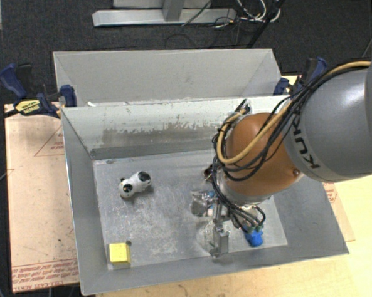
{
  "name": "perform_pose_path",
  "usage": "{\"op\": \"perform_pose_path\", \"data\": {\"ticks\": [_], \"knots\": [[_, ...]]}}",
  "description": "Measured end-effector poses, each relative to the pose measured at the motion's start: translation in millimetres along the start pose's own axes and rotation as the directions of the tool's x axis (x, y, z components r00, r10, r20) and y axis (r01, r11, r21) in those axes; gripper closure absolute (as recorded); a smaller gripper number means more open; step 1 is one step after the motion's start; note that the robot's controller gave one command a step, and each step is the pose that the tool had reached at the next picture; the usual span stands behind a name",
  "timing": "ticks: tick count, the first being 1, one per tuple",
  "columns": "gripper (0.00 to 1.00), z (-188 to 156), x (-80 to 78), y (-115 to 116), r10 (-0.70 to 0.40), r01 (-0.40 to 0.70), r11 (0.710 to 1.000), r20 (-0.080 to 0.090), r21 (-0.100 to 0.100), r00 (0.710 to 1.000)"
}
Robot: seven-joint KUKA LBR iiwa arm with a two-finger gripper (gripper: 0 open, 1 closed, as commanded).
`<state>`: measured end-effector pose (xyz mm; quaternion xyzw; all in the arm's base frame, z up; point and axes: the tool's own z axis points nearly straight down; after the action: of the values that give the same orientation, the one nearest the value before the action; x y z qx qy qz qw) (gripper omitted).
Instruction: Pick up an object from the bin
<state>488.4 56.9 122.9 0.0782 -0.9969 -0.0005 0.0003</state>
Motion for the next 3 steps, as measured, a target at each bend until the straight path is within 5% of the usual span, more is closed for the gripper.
{"op": "perform_pose_path", "data": {"ticks": [1, 2, 3], "knots": [[0.0, 10, -60.1, -39, -0.371, 0.371, 0.929, 0.004, 0.002, 0.929], [0.0, 41, -15.5, -56, -0.402, 0.402, 0.916, 0.004, 0.001, 0.916], [1.0, 51, -96.7, -60, -0.479, 0.479, 0.878, 0.007, 0.003, 0.878]]}}
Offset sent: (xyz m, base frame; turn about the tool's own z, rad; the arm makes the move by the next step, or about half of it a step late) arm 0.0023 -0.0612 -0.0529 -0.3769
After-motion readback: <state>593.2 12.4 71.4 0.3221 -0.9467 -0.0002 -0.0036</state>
